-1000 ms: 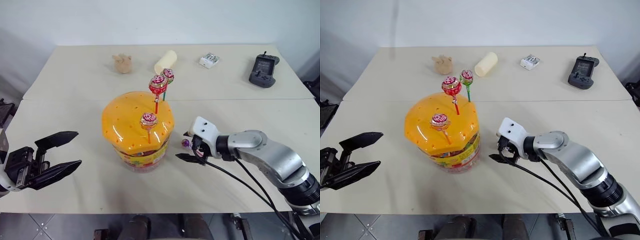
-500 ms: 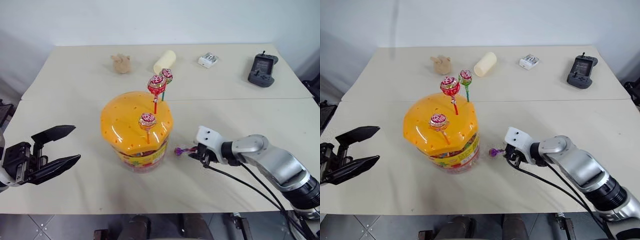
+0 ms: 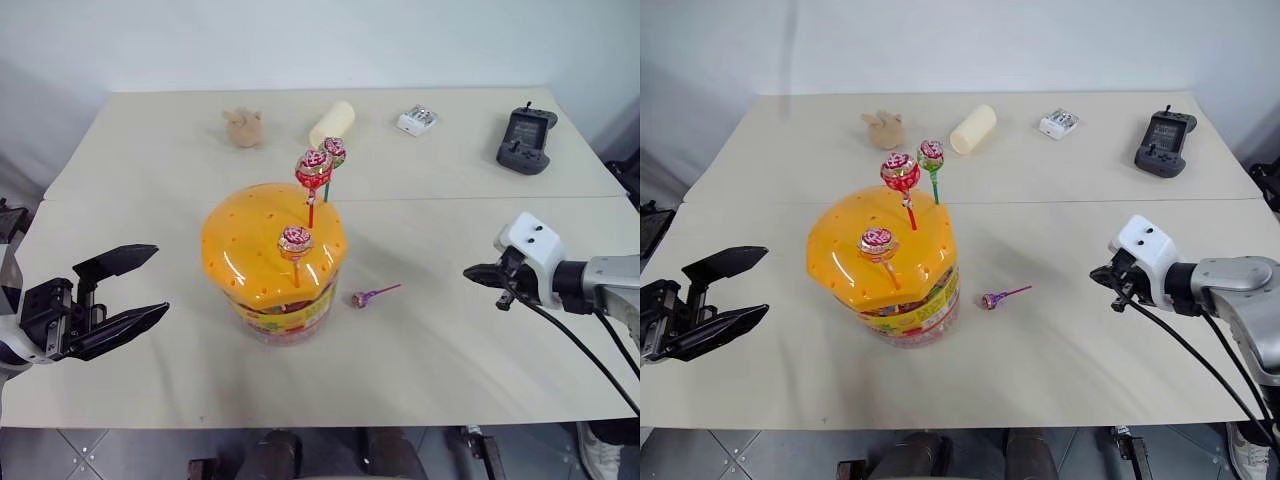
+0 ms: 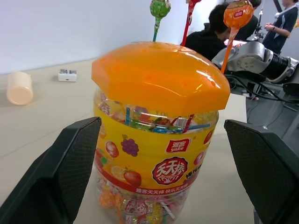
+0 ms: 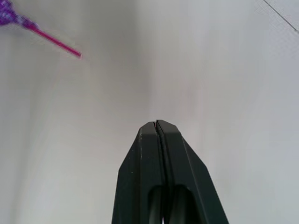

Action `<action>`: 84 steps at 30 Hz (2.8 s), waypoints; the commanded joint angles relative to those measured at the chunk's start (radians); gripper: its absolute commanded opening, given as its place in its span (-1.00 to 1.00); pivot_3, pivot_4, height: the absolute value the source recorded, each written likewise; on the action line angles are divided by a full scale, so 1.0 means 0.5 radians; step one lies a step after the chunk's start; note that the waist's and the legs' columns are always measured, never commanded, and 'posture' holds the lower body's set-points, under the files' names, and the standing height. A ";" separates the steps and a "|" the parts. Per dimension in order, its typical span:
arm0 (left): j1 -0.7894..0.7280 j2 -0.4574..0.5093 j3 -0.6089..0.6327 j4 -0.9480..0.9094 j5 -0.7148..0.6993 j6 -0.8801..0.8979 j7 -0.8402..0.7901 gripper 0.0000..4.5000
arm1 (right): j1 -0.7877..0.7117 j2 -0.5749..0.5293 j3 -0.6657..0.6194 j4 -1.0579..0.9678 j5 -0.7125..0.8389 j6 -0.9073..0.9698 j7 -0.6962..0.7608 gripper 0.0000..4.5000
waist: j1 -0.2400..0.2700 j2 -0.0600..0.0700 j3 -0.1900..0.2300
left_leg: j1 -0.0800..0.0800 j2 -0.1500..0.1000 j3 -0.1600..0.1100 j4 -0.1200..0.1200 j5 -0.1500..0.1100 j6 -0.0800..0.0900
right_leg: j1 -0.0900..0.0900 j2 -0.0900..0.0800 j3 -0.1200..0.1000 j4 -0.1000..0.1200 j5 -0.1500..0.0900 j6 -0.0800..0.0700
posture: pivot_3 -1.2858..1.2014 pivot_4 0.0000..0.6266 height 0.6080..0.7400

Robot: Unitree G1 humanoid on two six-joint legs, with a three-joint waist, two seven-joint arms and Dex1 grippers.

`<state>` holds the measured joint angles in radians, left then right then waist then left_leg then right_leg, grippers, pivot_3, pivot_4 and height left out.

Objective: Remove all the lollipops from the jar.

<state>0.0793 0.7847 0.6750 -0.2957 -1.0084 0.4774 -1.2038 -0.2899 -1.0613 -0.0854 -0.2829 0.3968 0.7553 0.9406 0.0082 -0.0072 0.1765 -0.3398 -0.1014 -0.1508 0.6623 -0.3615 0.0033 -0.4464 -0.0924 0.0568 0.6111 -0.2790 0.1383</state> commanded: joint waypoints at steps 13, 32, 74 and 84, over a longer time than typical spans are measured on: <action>0.059 0.036 0.032 -0.059 -0.039 0.001 -0.032 1.00 | -0.711 0.508 0.887 0.155 -0.402 -0.305 0.224 0.10 | -0.018 0.000 0.000 | 0.000 0.001 -0.002 0.002 0.000 -0.002 | 0.001 0.001 -0.001 0.000 0.000 0.000 | 0.03 -0.52 1.00; 0.216 0.020 0.140 -0.180 -0.048 -0.008 -0.071 1.00 | -0.808 0.508 0.936 0.253 -0.509 -0.328 0.542 -0.99 | -0.018 0.000 0.000 | -0.005 0.001 -0.003 0.003 -0.001 -0.002 | -0.003 0.000 -0.005 -0.001 0.000 0.000 | 0.03 -0.52 1.00; -0.103 -0.069 -0.006 0.045 -0.127 0.025 0.115 1.00 | -0.855 0.861 -0.064 -0.004 0.839 -0.244 0.106 0.51 | -0.022 0.005 0.002 | 0.007 0.034 0.012 0.006 -0.004 -0.020 | -0.001 0.031 0.003 0.006 0.011 -0.020 | 0.03 -0.52 1.00; -0.105 -0.096 -0.056 -0.010 -0.088 -0.012 0.115 1.00 | -1.169 1.118 0.289 0.148 0.663 -0.167 -0.013 0.51 | -0.021 0.005 0.002 | 0.001 0.033 0.009 0.004 -0.007 -0.017 | -0.003 0.030 -0.001 0.002 0.011 -0.020 | 0.03 -0.52 1.00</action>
<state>0.0253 0.7399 0.6433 -0.2663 -1.0527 0.4878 -1.1461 -0.8457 -0.5129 0.0635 -0.2086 0.7437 0.6862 0.9392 -0.0023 -0.0049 0.1775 -0.3399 -0.0849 -0.1459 0.6645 -0.3651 -0.0052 -0.4486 -0.0776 0.0563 0.6121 -0.2736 0.1284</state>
